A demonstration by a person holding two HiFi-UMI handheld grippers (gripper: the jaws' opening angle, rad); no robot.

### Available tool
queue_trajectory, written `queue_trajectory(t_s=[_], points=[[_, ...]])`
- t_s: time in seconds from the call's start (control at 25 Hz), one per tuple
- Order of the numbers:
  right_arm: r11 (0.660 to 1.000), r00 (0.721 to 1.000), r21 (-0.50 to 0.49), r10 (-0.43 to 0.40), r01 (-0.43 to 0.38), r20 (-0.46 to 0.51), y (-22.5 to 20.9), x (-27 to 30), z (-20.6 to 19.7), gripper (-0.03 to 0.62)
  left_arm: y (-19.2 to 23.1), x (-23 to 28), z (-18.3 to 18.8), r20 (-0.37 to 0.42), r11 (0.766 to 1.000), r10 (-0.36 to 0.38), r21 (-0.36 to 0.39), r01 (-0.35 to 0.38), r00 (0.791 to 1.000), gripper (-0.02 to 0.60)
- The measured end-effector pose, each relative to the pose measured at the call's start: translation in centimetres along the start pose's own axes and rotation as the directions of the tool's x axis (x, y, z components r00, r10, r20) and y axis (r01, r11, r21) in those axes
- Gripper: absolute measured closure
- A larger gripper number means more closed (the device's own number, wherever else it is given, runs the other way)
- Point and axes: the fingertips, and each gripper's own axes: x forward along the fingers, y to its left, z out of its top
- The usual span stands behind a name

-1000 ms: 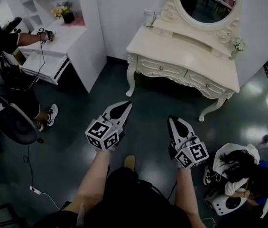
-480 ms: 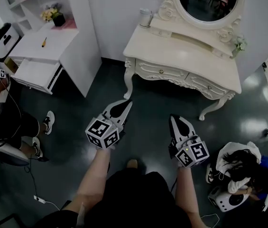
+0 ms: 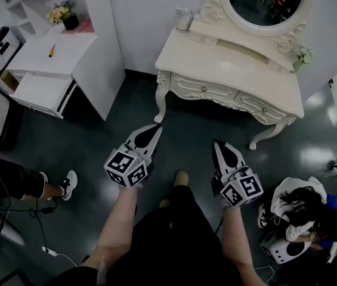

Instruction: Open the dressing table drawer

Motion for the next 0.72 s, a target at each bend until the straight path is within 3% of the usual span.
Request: queue_trajectory(t_s=[0.36, 0.72], points=[[0.999, 0.999, 0.023, 0.031, -0.031, 0.013, -1.2, 3.2, 0.6, 0.591, 2.6, 1.0, 0.5, 0.000, 0.999, 0.038, 0.000, -0.038, 0.999, 0.580], [0.998, 0.999, 0.048, 0.033, -0.033, 0.007, -6.5, 7.9, 0.3, 0.591, 6.2, 6.5, 0.6, -0.017, 0.998, 0.057, 0.003, -0.057, 0.998, 0.580]])
